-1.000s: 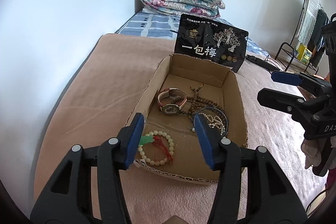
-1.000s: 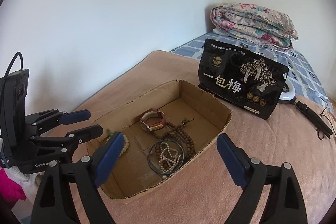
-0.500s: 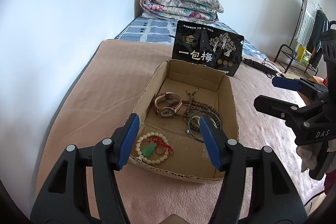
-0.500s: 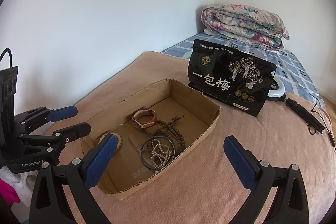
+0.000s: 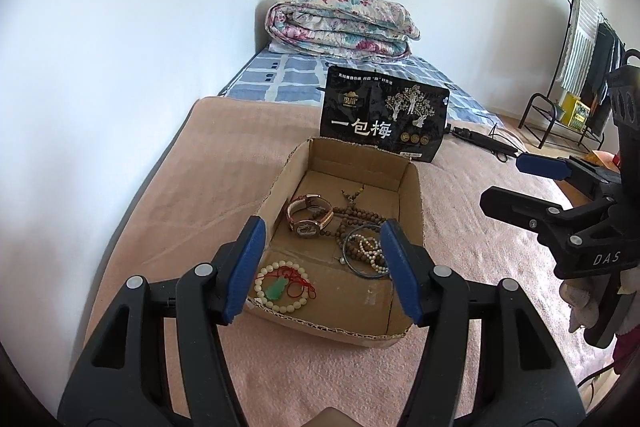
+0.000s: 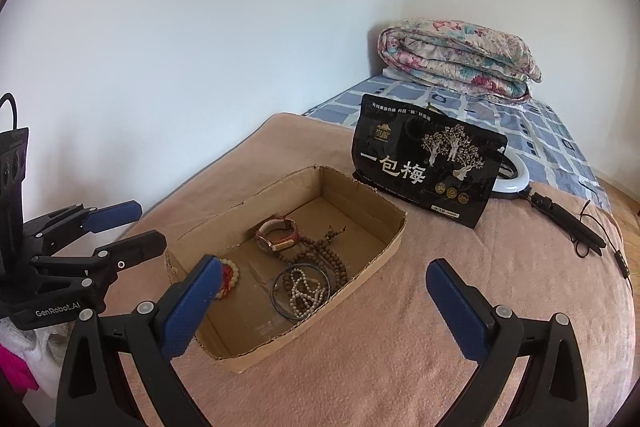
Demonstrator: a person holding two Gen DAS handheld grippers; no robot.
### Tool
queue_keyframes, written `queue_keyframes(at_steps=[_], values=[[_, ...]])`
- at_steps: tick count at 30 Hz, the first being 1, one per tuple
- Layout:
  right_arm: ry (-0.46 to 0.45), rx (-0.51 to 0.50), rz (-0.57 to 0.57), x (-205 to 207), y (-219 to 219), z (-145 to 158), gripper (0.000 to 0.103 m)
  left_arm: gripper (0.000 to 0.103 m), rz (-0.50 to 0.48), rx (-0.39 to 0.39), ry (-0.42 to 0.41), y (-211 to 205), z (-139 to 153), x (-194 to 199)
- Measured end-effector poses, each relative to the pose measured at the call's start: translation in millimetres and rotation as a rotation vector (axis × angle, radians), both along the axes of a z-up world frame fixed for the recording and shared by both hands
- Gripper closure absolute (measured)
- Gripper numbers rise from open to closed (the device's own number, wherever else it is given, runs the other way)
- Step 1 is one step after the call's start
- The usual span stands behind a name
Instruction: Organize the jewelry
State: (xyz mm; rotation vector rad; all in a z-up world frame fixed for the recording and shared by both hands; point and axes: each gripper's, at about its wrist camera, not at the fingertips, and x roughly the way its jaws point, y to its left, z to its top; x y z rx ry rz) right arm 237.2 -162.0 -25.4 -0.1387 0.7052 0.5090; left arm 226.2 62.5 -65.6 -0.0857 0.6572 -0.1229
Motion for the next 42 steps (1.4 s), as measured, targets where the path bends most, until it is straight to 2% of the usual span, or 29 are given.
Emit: queue_keyframes(at_steps=[10,14,21,31,39,42], values=[[-0.056,0.003,-0.022,-16.3,-15.7,45.0,0.0,0.041,-0.005,0.047,-0.098,-9.8,53.4,-21.2],[-0.066,0.026,-0.041,-24.3,-25.6,62.9,0.0,0.026,-0.003,0.062,-0.134,-13.8,75.3,-28.2],[-0.085,0.018,-0.091,-43.3,-41.0,75.3,0.0,0.02,0.006,0.07,-0.125,-15.9,97.3,-34.1],[-0.105,0.008,-0.141,-63.0,-60.9,66.1,0.0,0.019,0.025,0.113,-0.12,-28.8,92.5,-56.2],[-0.087,-0.002,-0.151,-66.9,-72.2,47.8,0.0,0.019,0.059,0.105,-0.097,-30.7,76.4,-62.5],[-0.08,0.006,-0.158,-66.9,-75.9,43.3,0.0,0.011,0.067,0.13,-0.087,-31.1,66.9,-66.0]])
